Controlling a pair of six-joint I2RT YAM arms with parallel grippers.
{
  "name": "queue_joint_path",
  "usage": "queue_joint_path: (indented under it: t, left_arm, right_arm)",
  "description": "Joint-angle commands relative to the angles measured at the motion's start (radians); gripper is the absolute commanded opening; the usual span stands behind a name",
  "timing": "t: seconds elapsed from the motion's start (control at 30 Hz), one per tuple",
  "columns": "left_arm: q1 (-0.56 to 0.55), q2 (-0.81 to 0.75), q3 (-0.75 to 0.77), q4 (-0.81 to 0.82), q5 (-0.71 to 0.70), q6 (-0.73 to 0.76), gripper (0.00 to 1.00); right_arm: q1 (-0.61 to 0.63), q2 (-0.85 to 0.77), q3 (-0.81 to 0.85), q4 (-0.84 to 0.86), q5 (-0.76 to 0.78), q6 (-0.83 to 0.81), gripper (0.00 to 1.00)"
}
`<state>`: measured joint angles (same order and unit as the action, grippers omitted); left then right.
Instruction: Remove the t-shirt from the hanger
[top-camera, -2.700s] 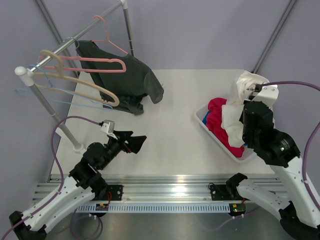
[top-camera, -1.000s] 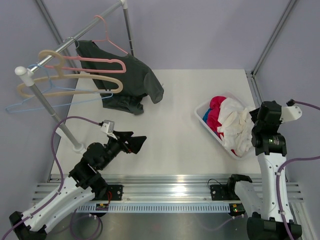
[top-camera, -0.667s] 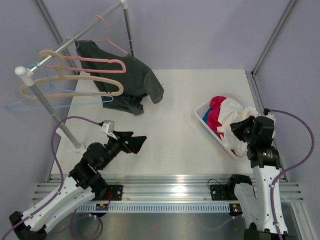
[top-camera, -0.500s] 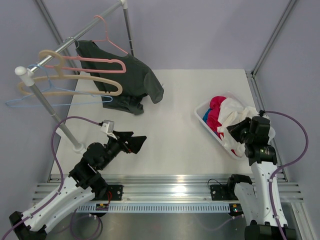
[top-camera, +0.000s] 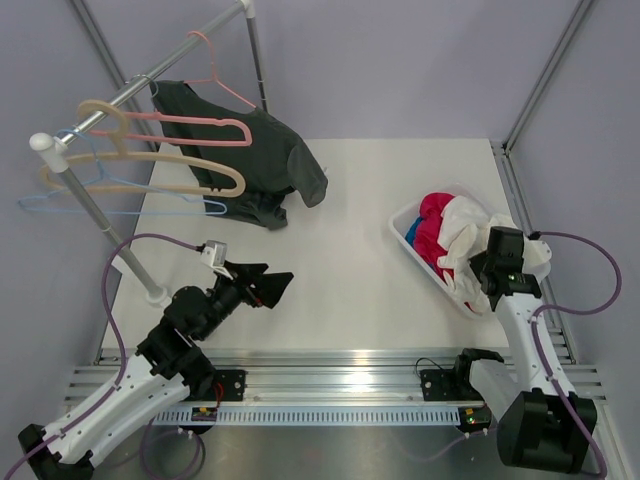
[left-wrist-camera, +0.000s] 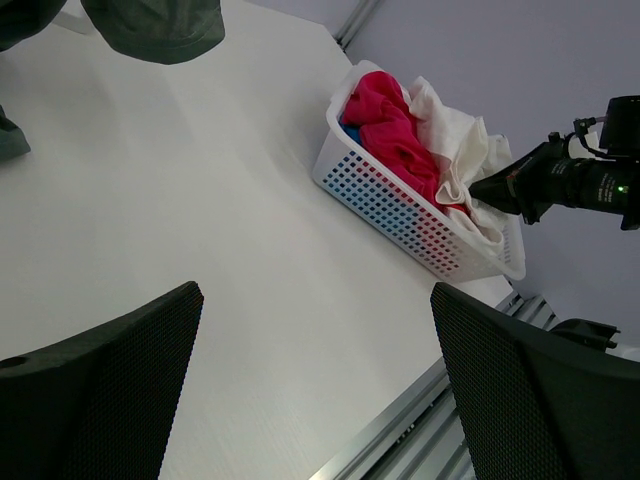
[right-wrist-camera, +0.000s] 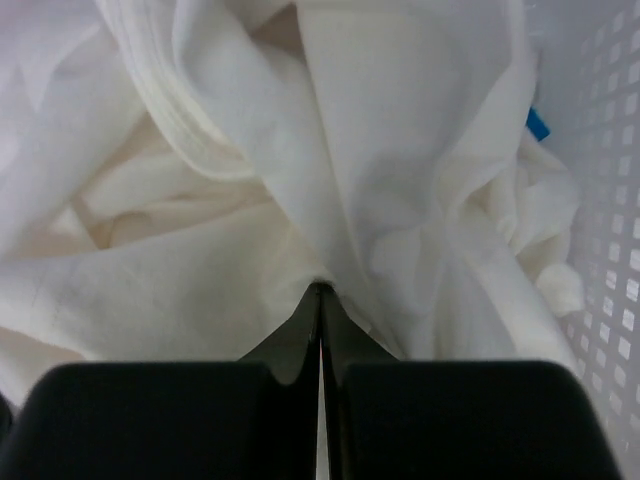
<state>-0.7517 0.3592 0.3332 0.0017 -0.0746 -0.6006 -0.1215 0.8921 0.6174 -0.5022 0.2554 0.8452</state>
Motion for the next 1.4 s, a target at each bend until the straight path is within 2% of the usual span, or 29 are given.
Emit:
queue_joint_path:
  t: [0.0,0.2,0.3,0.43,0.5,0.6,0.63,0.73,0.77,0.83,0.9,0.93,1.0,1.07,1.1,1.17,1.2,1.23,1.3,1.37]
  left_arm:
    - [-0.005,-0.016,-0.003,0.063,0.025,-0.014,0.99]
    - [-0.005,0.003,-0.011,0.077,0.032,-0.019,0.99]
    - [-0.005,0.006,-0.006,0.064,0.027,-0.011,0.99]
    - [-0.005,0.000,0.015,0.026,0.003,-0.005,0.99]
    - [-0.005,-0.002,0.021,0.024,-0.002,-0.010,0.99]
    - [-0.005,0.003,0.026,0.024,-0.002,-0.016,0.99]
    - [-0.005,0.006,0.029,0.023,-0.004,-0.015,0.99]
    - [-0.005,0.018,0.050,0.015,-0.027,0.004,0.99]
    - [-0.005,0.026,0.061,0.014,-0.037,0.015,0.99]
    - [-0.005,0.055,0.113,0.001,-0.047,0.036,0.99]
    - [-0.005,0.078,0.165,0.004,-0.013,0.064,0.99]
    - [-0.005,0.110,0.179,0.021,0.004,0.074,0.99]
    - [-0.005,0.158,0.211,0.030,0.068,0.123,0.99]
    - [-0.005,0.256,0.288,0.003,0.134,0.180,0.99]
    - [-0.006,0.285,0.344,-0.053,0.130,0.194,0.99]
    - [-0.023,0.337,0.375,-0.080,0.101,0.223,0.99]
    - [-0.032,0.345,0.397,-0.081,0.089,0.228,0.99]
    - [-0.053,0.353,0.405,-0.085,0.081,0.237,0.99]
    - [-0.080,0.357,0.429,-0.091,0.041,0.248,0.99]
    - [-0.121,0.369,0.451,-0.123,0.013,0.277,0.99]
  right_arm:
    - [-0.003,0.066,-0.001,0.068,0.185,0.051,0.00]
    - [-0.003,0.255,-0.024,0.178,0.177,0.074,0.00]
    - [-0.003,0.294,0.001,0.168,0.171,0.078,0.00]
    - [-0.003,0.231,0.060,0.094,0.185,0.045,0.00]
    - [-0.003,0.126,0.087,0.026,0.206,0.005,0.00]
    - [-0.003,-0.040,0.149,-0.063,0.254,-0.050,0.18]
    - [-0.003,-0.077,0.186,-0.073,0.246,-0.075,0.38]
    - [-0.003,-0.156,0.270,-0.130,0.213,-0.141,0.61]
    - [-0.003,-0.160,0.290,-0.137,0.187,-0.178,0.79]
    - [-0.003,-0.153,0.344,-0.156,0.060,-0.215,0.98]
    - [-0.001,-0.139,0.370,-0.162,-0.063,-0.236,0.99]
    - [0.006,-0.145,0.352,-0.139,-0.222,-0.241,0.99]
    - [0.031,-0.163,0.341,-0.108,-0.286,-0.259,0.99]
    - [0.104,-0.205,0.335,-0.102,-0.256,-0.290,0.99]
    - [0.187,-0.214,0.341,-0.101,-0.204,-0.313,1.00]
    - [0.290,-0.184,0.369,-0.129,-0.158,-0.333,0.99]
    - [0.348,-0.158,0.410,-0.156,-0.077,-0.337,1.00]
    - [0.476,-0.104,0.429,-0.198,-0.023,-0.343,0.99]
    - [0.595,-0.091,0.429,-0.203,0.112,-0.333,0.99]
    - [0.690,-0.134,0.377,-0.153,0.120,-0.324,1.00]
